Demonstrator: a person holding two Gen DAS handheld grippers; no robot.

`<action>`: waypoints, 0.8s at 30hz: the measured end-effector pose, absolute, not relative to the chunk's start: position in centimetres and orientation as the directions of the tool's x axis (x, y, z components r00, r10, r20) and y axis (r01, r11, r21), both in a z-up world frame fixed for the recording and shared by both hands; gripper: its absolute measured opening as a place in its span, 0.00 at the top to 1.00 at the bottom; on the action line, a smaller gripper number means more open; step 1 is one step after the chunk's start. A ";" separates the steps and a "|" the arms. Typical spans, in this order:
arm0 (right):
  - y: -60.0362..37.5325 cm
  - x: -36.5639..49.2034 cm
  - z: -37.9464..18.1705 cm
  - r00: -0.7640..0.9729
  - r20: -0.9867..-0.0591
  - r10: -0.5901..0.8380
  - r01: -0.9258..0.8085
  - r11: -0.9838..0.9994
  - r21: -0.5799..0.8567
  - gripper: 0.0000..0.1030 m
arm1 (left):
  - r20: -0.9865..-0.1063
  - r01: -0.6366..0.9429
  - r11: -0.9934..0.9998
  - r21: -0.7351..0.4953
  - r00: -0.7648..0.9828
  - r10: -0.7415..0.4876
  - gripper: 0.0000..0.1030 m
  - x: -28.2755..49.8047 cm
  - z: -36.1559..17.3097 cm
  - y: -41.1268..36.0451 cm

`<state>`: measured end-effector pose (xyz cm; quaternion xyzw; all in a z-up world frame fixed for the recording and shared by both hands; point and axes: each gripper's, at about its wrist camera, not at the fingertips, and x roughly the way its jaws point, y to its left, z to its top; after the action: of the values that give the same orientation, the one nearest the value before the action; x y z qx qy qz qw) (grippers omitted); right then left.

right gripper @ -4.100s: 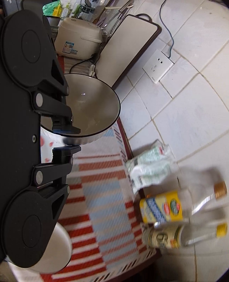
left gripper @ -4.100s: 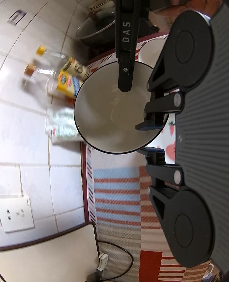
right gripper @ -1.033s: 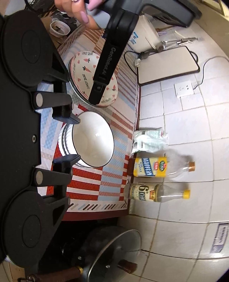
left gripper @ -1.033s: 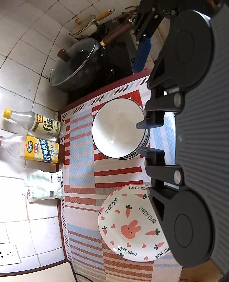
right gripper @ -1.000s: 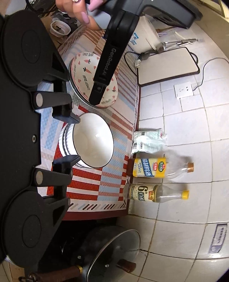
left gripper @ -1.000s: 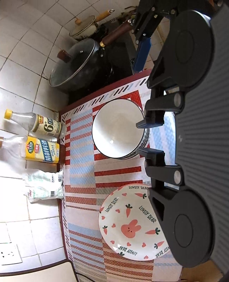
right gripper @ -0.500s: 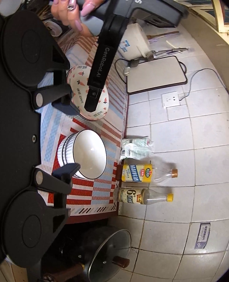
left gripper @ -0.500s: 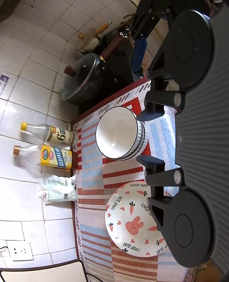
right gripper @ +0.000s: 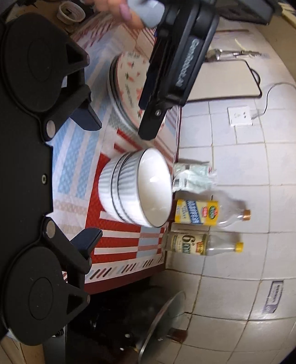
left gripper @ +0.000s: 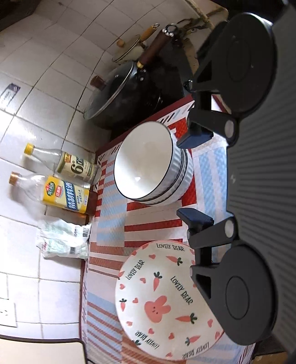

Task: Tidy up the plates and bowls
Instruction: 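Grasp the rim of the white bowl stack with the left gripper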

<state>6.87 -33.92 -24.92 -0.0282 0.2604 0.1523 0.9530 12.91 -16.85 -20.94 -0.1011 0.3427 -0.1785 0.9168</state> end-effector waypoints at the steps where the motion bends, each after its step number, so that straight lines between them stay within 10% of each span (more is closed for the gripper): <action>1: -33.9 7.3 -25.4 0.822 -0.501 0.271 -0.298 0.954 0.027 0.07 | -0.593 0.255 0.916 -0.310 0.700 -0.397 0.41 13.2 -21.3 -16.9; 8: -32.6 11.2 -30.0 0.842 -0.500 0.201 -0.247 0.969 -0.027 0.00 | -0.619 0.202 0.894 -0.400 0.659 -0.426 0.26 16.2 -23.4 -17.4; 24: -30.4 14.3 -31.6 0.871 -0.437 0.224 -0.245 0.969 0.008 0.00 | -0.615 0.067 0.802 -0.593 0.605 -0.505 0.28 19.4 -24.1 -15.1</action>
<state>14.32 -30.39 -31.59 -0.0240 0.2229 0.1211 0.9670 19.35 -15.15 -24.10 -0.2665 0.4118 -0.1672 0.8553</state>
